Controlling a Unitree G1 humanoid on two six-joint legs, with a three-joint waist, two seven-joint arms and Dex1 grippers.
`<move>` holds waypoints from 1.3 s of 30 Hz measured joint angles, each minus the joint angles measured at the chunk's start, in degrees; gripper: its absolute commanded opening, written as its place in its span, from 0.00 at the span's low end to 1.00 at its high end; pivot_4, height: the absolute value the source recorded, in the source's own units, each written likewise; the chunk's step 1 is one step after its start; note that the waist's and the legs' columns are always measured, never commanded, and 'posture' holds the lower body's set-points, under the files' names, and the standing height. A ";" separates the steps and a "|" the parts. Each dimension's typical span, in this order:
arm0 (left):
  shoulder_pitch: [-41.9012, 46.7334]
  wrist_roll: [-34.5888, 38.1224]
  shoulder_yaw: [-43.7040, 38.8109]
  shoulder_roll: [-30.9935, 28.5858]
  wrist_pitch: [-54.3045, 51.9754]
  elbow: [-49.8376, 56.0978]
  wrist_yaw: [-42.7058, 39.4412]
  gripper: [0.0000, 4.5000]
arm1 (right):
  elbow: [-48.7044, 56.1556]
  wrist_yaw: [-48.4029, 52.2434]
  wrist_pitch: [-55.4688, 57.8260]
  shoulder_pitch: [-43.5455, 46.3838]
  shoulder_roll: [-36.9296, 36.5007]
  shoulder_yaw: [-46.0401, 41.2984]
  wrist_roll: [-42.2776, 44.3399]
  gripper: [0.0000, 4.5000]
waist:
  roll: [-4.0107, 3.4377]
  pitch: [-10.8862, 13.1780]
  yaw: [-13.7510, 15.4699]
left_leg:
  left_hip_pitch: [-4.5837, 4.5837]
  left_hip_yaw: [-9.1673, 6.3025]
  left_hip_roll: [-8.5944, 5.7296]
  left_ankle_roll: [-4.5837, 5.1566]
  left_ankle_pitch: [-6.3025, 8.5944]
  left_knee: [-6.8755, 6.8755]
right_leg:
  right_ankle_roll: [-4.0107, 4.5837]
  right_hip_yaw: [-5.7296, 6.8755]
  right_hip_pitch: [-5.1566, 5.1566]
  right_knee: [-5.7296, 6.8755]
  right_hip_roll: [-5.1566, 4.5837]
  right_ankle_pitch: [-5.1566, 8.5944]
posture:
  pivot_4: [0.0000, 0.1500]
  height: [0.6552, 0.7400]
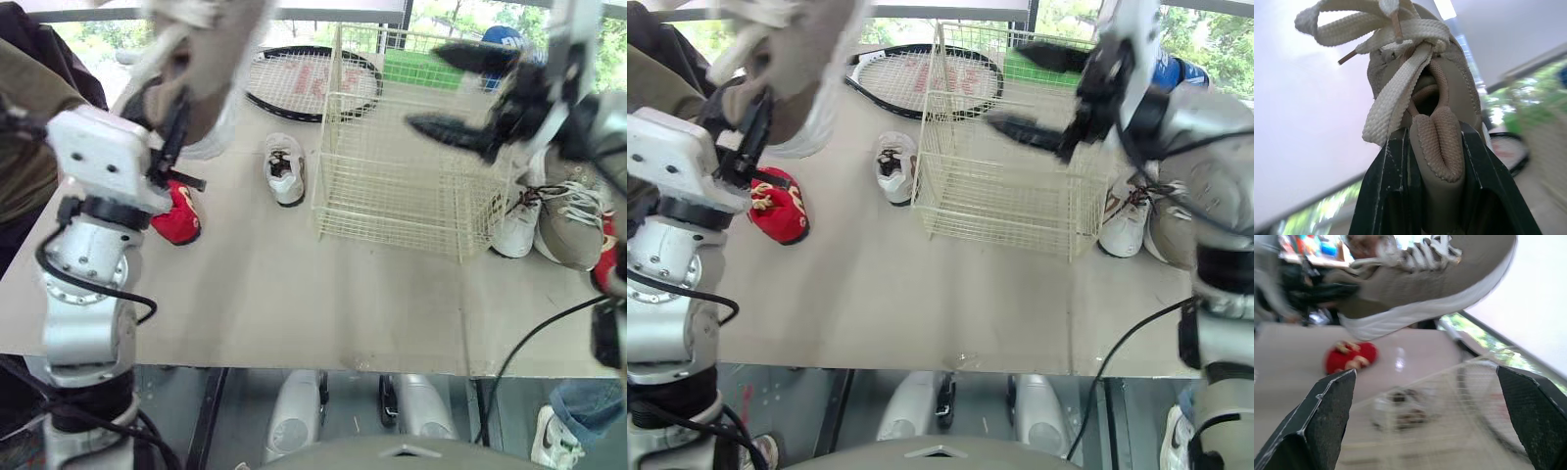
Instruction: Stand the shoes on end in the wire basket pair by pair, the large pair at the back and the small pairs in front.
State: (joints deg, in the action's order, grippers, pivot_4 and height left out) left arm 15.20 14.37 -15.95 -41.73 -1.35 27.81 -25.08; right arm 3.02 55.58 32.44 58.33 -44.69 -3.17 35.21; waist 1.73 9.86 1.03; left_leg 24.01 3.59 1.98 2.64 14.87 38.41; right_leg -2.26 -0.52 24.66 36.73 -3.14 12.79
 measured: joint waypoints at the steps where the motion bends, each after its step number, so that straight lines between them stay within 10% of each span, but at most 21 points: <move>1: 3.13 0.88 1.32 -1.99 4.26 -3.11 -5.71 0.13 | -4.57 2.40 -3.45 5.34 -1.23 0.11 -2.87 1.00 | -0.06 0.04 -0.24 | 0.00 0.07 0.00 0.02 0.01 -0.01 | -0.02 -0.06 0.03 0.00 0.03 -0.01 | 1.00 1.00; 13: 22.63 3.80 12.07 -5.17 27.24 -25.89 -37.24 0.13 | -23.03 24.14 -0.26 32.42 1.17 18.11 -15.69 1.00 | -0.42 0.25 -2.03 | 0.00 0.73 0.23 0.02 0.01 -0.07 | -0.27 -0.34 0.43 0.36 0.57 -0.13 | 1.00 1.00; 20: 32.13 -1.18 16.86 -2.54 37.80 -34.14 -41.61 0.13 | -27.94 33.89 2.67 36.19 3.87 35.71 -18.31 1.00 | -0.44 0.26 -1.60 | 1.02 0.72 0.22 -0.17 -0.11 0.62 | -0.37 -0.14 1.05 0.59 0.45 -0.18 | 1.00 1.00; 29: 34.26 -4.29 18.07 -1.63 40.95 -34.82 -40.77 0.13 | -32.55 33.72 0.60 40.55 2.35 43.85 -15.72 0.27 | -0.44 0.26 -1.19 | 1.06 0.69 0.20 -0.06 -0.04 0.92 | -0.41 -0.05 1.00 0.77 0.36 -0.20 | 1.00 1.00; 33: 33.70 -4.02 17.96 -1.63 39.25 -32.42 -38.84 0.55 | -33.06 33.24 -0.27 40.55 1.94 43.69 -16.01 0.01 | -0.44 0.26 -0.77 | 1.06 0.65 0.21 -0.08 -0.05 0.90 | -0.42 0.00 1.01 0.79 0.36 -0.19 | 1.00 1.00; 37: 28.00 2.50 15.26 -0.86 23.44 -24.61 -31.91 0.95 | -33.04 33.24 0.21 39.68 1.82 41.75 -16.20 0.00 | -0.44 0.27 -0.40 | 1.08 0.57 0.34 -0.07 -0.05 0.88 | -0.43 -0.01 1.02 0.79 0.35 -0.19 | 1.00 1.00; 39: 25.70 7.20 13.88 -0.51 14.38 -21.54 -28.47 0.95 | -33.06 33.25 1.11 38.97 1.74 40.23 -16.11 0.00 | -0.44 0.28 -0.40 | 1.09 0.49 0.35 -0.07 -0.05 0.89 | -0.44 0.00 1.03 0.81 0.35 -0.19 | 1.00 1.00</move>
State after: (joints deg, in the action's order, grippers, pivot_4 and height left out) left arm 40.90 21.57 -2.07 -42.23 13.03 6.27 -53.55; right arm -30.04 88.84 33.55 97.30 -42.96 37.06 19.10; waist 1.30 10.14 0.63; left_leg 25.10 4.08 2.33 2.57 14.82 39.31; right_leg -2.70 -0.52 25.69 37.54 -2.79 12.61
